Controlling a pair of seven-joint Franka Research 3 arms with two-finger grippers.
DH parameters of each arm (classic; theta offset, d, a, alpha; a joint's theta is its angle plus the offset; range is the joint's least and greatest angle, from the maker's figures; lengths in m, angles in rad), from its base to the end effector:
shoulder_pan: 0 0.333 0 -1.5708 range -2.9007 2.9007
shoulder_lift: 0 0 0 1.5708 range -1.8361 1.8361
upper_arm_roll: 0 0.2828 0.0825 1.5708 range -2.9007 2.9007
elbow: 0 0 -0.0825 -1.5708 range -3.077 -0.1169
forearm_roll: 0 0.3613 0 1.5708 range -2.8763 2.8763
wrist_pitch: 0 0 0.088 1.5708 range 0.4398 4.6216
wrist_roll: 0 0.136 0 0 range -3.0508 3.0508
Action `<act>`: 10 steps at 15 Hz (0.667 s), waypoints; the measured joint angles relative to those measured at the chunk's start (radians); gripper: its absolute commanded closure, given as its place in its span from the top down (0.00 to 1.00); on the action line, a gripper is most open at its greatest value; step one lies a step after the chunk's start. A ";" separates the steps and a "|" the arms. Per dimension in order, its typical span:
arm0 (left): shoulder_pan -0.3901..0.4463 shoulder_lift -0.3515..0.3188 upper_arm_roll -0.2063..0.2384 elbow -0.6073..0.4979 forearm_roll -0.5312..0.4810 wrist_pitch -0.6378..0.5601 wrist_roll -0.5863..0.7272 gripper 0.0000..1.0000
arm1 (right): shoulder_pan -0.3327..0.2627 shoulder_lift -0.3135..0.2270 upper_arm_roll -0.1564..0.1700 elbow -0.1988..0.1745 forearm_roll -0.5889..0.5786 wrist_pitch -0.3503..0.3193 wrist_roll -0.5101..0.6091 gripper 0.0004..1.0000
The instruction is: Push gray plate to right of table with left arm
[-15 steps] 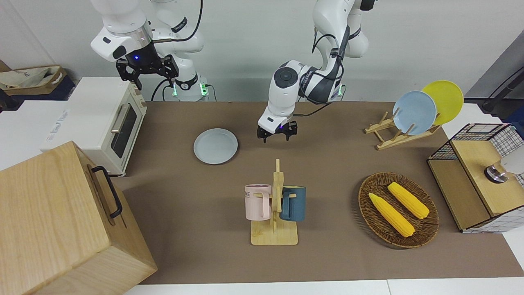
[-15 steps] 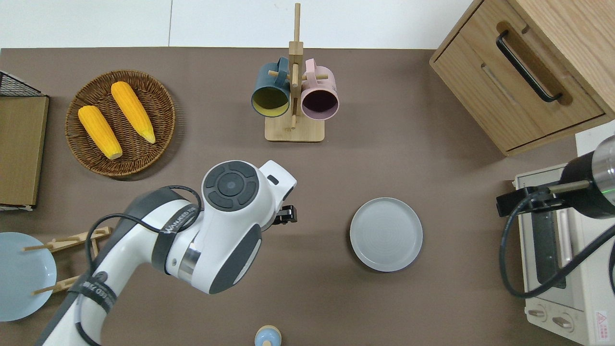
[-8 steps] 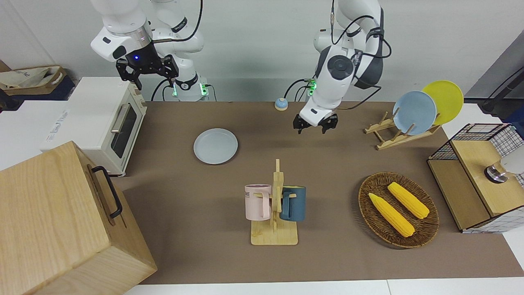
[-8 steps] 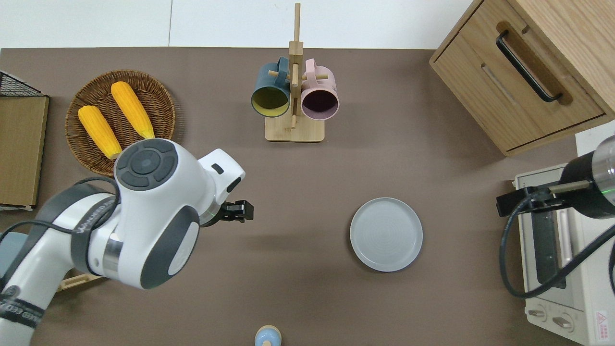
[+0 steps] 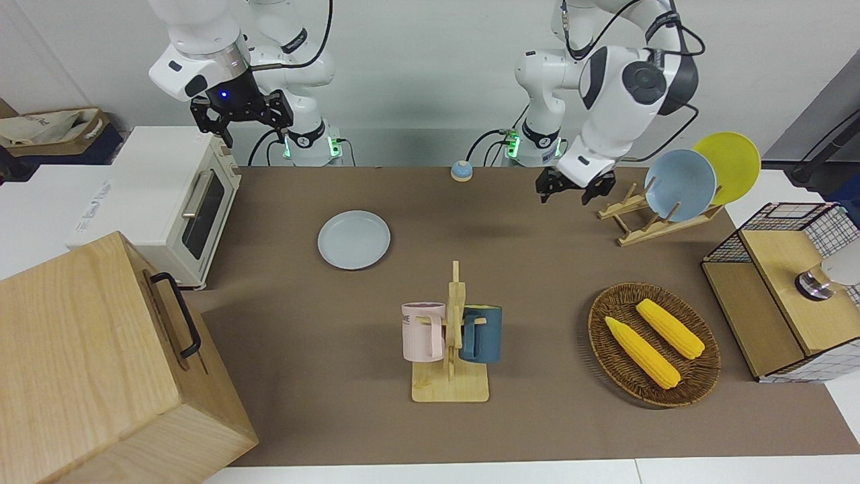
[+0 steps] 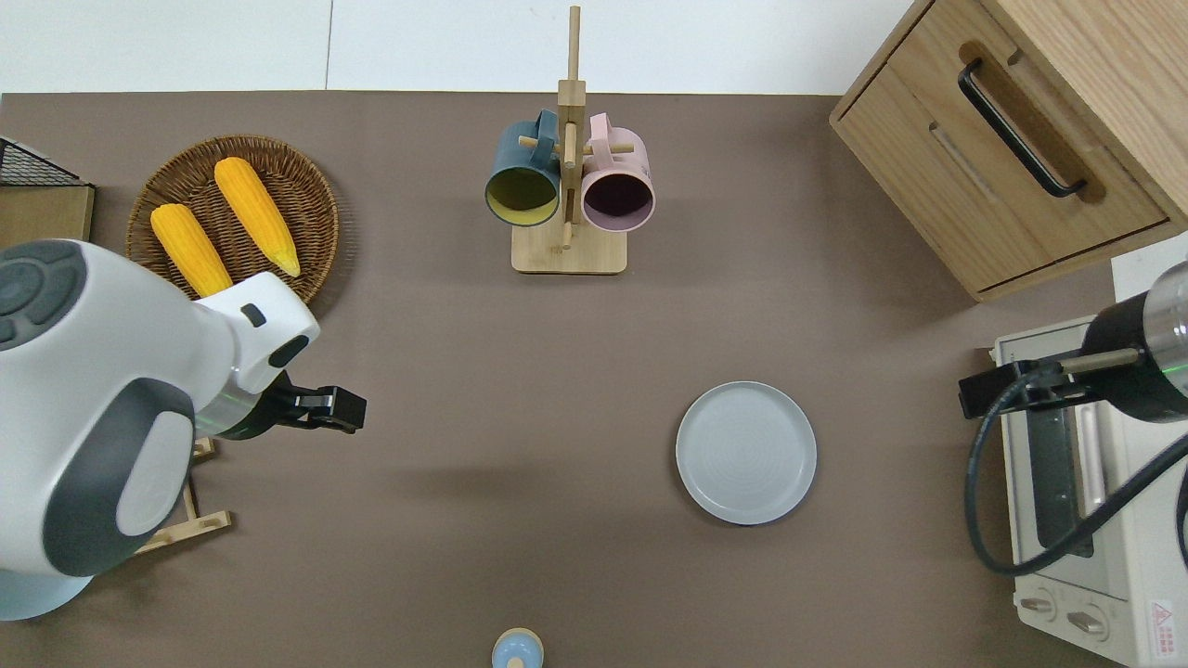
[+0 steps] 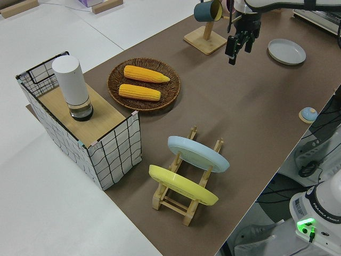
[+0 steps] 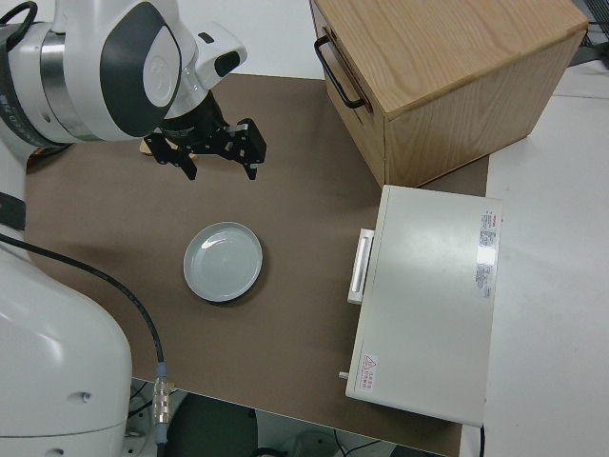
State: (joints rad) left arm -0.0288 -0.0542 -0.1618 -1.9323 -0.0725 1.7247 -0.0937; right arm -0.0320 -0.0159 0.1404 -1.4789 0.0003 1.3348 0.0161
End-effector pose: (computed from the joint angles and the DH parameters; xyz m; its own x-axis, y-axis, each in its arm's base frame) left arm 0.4918 -0.1047 0.4412 0.9839 -0.0819 -0.1587 -0.0755 -0.9961 0.0457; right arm 0.4953 0.0545 0.5918 0.9876 0.0910 -0.1280 0.0923 -0.9957 0.0040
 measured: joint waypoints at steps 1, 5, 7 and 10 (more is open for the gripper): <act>0.019 -0.013 0.001 0.008 0.000 -0.019 0.020 0.99 | 0.000 0.000 0.000 0.000 0.000 0.000 0.000 0.98; 0.090 -0.052 0.004 0.033 0.000 -0.079 0.100 0.99 | 0.000 0.000 0.000 0.000 0.000 0.000 0.000 0.98; 0.113 -0.065 0.008 0.035 0.001 -0.092 0.135 0.99 | 0.000 0.000 0.000 0.000 0.000 0.000 0.000 0.98; 0.120 -0.082 0.033 0.041 0.031 -0.113 0.171 0.99 | 0.000 0.000 0.000 0.000 0.000 0.000 0.000 0.98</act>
State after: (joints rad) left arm 0.0915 -0.1365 -0.1291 -1.8915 -0.0419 1.6118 0.0771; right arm -0.0320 -0.0159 0.1404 -1.4789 0.0003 1.3348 0.0161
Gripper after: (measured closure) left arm 0.004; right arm 0.013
